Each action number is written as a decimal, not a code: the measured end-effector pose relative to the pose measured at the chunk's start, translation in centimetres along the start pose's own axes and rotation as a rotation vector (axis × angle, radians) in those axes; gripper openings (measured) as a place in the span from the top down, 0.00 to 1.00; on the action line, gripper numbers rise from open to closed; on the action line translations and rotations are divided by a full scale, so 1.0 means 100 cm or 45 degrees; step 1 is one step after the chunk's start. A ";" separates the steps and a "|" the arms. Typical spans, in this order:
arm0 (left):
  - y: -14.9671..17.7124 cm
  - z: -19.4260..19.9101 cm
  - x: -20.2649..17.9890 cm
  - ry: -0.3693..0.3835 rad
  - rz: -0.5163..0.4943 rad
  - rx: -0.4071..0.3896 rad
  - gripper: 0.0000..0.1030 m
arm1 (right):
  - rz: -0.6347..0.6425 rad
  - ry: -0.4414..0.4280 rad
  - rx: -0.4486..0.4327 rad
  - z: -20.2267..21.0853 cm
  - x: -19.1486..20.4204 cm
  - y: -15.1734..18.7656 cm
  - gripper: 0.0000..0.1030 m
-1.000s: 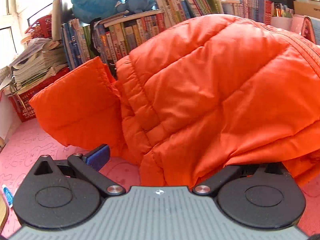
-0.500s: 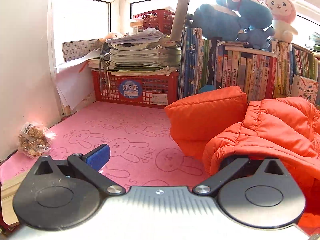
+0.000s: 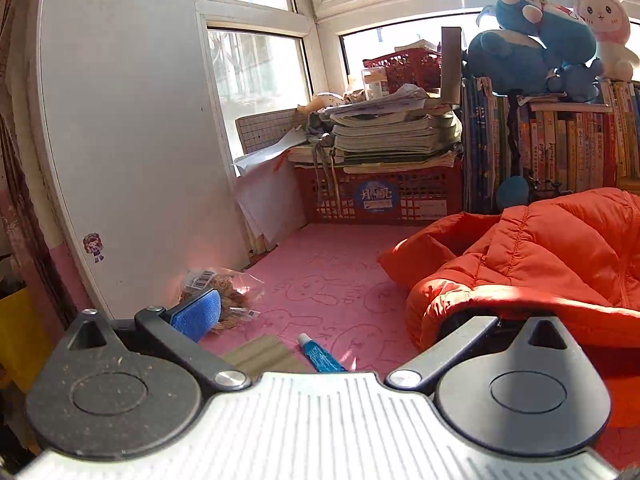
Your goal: Fold clothes
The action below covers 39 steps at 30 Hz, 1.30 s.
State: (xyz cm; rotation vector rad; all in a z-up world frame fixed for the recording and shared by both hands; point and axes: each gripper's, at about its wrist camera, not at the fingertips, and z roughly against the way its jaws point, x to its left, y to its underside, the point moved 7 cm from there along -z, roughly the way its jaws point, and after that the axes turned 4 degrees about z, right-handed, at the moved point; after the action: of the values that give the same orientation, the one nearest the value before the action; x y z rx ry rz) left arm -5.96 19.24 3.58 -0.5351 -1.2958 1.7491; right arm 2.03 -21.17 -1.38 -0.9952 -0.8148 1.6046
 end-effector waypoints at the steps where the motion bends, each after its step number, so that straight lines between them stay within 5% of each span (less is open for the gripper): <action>1: 0.007 -0.001 -0.006 0.016 -0.028 0.018 0.00 | 0.018 0.042 0.027 0.002 -0.004 0.006 0.29; 6: 0.041 -0.005 -0.037 0.098 -0.168 0.108 0.00 | 0.130 0.270 0.176 0.022 -0.027 0.050 0.21; 10: 0.069 -0.008 -0.061 0.163 -0.279 0.180 0.00 | 0.303 0.300 0.120 0.044 -0.003 0.065 0.21; 19: 0.075 -0.011 -0.056 0.181 -0.259 0.227 0.00 | 0.637 -0.010 -0.137 0.051 0.120 0.048 0.23; 22: 0.078 -0.015 -0.056 0.180 -0.250 0.255 0.00 | 0.705 -0.116 -0.162 0.048 0.150 0.047 0.36; 25: 0.081 -0.017 -0.056 0.172 -0.247 0.269 0.00 | 0.734 -0.153 -0.136 0.040 0.163 0.052 0.68; 28: 0.085 -0.023 -0.052 0.156 -0.226 0.308 0.00 | 0.703 -0.127 -0.095 0.034 0.152 0.055 0.83; 33: 0.093 -0.033 -0.045 0.177 -0.182 0.381 0.00 | 0.557 0.020 -0.024 0.038 0.101 0.056 0.85; 39: 0.081 -0.021 -0.051 0.226 -0.214 0.310 0.00 | 0.344 0.153 0.016 0.053 0.046 0.055 0.85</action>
State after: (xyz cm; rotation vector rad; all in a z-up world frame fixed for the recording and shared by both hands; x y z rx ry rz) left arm -4.78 15.50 -5.39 -0.4190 -0.9605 1.6500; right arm -5.61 -18.14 -4.91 -1.2209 -0.6066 1.7551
